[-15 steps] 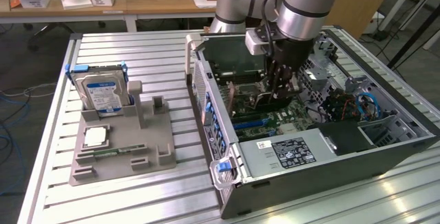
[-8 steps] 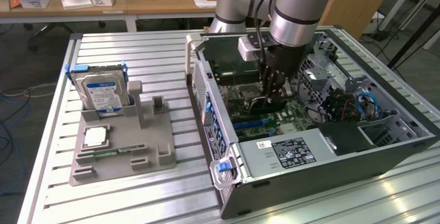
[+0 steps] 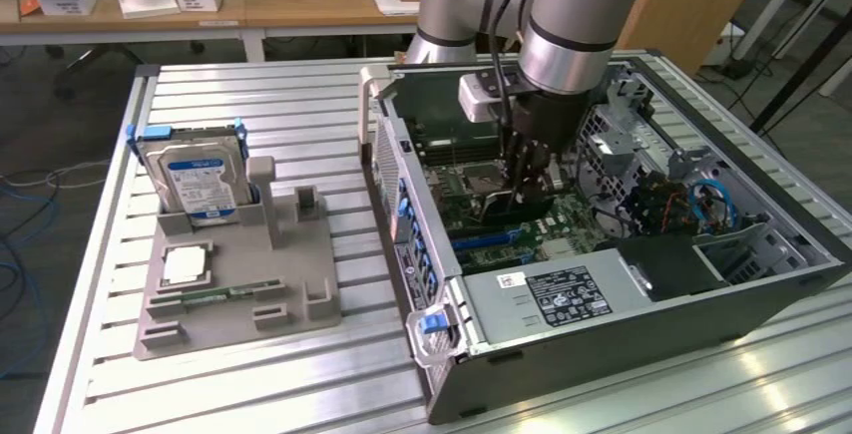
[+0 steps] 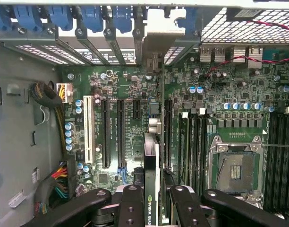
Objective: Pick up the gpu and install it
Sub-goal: 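Insert the gpu into the slot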
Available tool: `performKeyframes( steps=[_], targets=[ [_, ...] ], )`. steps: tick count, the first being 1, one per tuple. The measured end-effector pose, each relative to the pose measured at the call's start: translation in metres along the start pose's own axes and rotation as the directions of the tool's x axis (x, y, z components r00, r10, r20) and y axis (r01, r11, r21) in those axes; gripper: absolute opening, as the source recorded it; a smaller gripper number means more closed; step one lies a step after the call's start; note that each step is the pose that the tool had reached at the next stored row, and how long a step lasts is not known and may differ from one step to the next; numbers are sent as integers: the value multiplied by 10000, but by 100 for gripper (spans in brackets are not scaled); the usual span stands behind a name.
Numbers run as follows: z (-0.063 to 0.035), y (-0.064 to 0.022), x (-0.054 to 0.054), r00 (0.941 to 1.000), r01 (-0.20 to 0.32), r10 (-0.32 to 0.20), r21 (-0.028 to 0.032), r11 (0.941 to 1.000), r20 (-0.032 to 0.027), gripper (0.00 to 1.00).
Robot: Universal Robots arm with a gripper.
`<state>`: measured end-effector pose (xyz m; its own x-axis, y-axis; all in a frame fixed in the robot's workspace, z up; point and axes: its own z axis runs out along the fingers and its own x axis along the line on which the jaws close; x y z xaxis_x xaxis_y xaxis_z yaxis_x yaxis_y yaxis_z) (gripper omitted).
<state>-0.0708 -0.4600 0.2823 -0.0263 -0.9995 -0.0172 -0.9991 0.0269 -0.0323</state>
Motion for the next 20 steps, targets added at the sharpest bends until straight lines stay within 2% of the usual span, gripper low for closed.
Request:
performKeyframes(
  steps=[20],
  targets=[
    [10,15,55,10000,-2,2,1,10000,14,26]
  ],
)
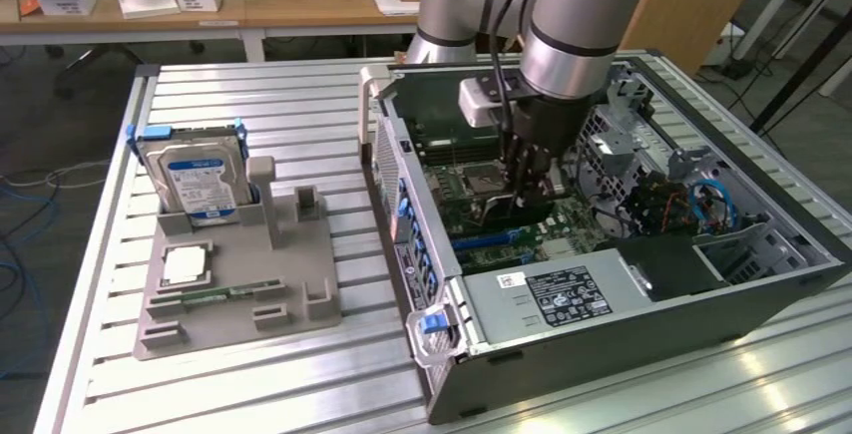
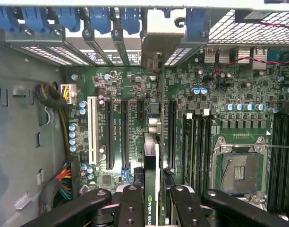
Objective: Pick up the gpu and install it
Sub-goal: 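Insert the gpu into the slot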
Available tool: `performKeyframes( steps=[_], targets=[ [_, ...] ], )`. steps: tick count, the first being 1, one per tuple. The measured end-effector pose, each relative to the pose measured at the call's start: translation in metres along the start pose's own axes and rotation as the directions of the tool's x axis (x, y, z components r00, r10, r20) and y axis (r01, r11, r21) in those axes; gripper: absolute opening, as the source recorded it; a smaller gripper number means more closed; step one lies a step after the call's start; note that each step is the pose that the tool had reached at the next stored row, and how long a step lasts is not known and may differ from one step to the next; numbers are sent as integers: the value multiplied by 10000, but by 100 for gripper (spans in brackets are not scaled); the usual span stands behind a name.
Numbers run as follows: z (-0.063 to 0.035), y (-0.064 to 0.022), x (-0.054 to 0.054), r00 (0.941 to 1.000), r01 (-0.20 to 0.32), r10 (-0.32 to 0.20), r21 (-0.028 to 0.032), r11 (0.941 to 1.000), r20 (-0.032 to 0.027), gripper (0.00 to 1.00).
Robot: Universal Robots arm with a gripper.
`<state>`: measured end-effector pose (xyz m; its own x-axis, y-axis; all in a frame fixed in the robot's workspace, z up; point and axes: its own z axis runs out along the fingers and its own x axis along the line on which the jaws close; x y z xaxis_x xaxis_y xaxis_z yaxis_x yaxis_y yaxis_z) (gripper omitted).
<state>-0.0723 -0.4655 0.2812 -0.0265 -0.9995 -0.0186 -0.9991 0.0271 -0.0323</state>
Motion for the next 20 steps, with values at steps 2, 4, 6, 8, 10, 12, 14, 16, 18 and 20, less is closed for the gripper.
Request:
performKeyframes(
  steps=[2,4,6,8,10,12,14,16,18,20],
  targets=[
    [4,3,0,10000,2,-2,-1,10000,-1,26],
    [10,10,-4,10000,-1,1,0,10000,1,26],
    [14,16,-19,10000,0,0,-1,10000,-1,26],
    [19,17,-32,10000,0,0,0,10000,0,26],
    [23,24,-35,10000,-1,1,0,10000,0,26],
    [28,39,-34,10000,0,0,2,10000,-2,26],
    [46,50,-34,10000,-1,1,5,10000,1,26],
    [68,51,-33,10000,2,-2,4,10000,-1,26],
    [93,53,-33,10000,0,0,5,10000,-1,26],
    [121,56,-33,10000,0,0,5,10000,0,26]
  ],
)
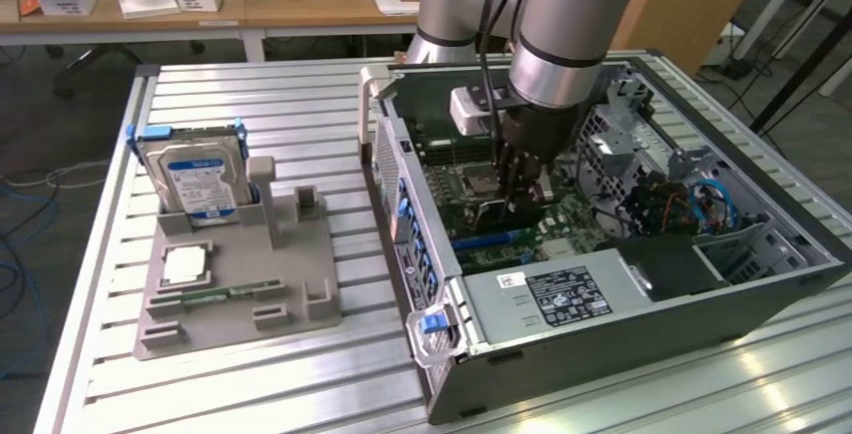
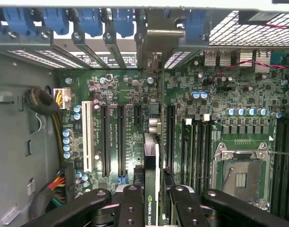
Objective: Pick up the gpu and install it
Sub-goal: 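Insert the gpu into the slot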
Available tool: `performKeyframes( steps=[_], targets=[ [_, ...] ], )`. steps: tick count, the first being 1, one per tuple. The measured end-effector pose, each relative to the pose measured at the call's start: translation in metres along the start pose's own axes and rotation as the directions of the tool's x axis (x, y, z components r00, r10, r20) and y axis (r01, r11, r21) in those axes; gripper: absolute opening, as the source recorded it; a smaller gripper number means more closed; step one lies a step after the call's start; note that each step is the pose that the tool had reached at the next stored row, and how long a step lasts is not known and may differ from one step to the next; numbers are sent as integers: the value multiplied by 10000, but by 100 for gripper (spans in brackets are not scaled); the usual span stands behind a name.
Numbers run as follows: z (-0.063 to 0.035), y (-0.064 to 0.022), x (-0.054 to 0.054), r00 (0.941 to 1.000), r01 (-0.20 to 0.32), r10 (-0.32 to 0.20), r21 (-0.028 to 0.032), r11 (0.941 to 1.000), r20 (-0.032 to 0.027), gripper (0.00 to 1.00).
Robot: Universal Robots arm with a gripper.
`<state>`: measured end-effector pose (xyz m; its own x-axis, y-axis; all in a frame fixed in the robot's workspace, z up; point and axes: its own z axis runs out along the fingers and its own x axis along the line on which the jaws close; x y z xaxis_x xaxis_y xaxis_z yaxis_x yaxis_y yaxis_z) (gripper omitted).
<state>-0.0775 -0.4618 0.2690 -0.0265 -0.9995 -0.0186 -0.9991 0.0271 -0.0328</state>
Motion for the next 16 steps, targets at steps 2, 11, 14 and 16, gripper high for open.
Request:
performKeyframes(
  steps=[2,11,14,16],
  targets=[
    [25,3,1,10000,0,0,0,10000,0,26],
    [134,13,3,10000,2,-2,0,10000,-2,26],
    [134,14,3,10000,0,0,0,10000,-2,26],
    [135,14,3,10000,0,0,0,10000,-1,26]
  ],
)
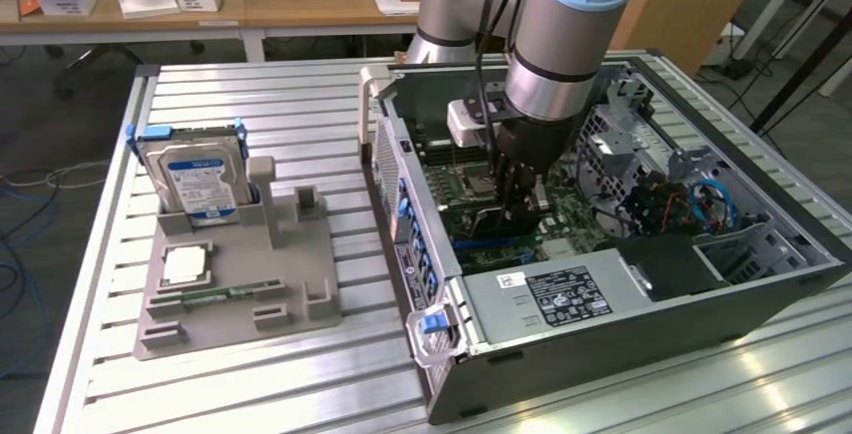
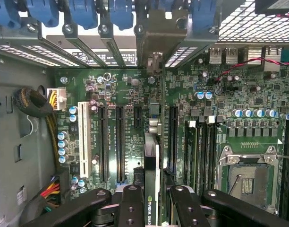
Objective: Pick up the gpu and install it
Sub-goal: 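Insert the gpu into the slot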
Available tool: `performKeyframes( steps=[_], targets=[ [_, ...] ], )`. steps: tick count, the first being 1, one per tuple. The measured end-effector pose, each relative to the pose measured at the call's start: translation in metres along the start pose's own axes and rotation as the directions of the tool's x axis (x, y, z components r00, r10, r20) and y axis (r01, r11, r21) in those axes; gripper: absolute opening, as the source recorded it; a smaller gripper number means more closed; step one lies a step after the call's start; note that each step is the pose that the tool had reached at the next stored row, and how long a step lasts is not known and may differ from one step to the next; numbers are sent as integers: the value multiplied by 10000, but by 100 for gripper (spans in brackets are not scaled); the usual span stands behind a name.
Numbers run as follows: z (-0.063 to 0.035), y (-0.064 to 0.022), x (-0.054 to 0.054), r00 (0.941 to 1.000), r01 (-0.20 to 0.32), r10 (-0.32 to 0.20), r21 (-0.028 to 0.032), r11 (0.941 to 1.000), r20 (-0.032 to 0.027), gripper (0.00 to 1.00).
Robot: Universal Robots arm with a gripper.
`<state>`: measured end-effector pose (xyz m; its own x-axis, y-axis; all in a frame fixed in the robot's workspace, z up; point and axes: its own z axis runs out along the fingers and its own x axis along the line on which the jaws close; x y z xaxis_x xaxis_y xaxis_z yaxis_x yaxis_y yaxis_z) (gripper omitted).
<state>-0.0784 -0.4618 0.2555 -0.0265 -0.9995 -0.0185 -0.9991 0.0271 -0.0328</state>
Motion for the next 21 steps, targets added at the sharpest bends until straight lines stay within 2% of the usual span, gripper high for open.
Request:
performKeyframes(
  steps=[11,21],
  targets=[
    [1,1,-19,10000,4,-4,0,10000,1,26],
    [42,2,-23,10000,19,-19,-1,10000,-1,26]
  ],
)
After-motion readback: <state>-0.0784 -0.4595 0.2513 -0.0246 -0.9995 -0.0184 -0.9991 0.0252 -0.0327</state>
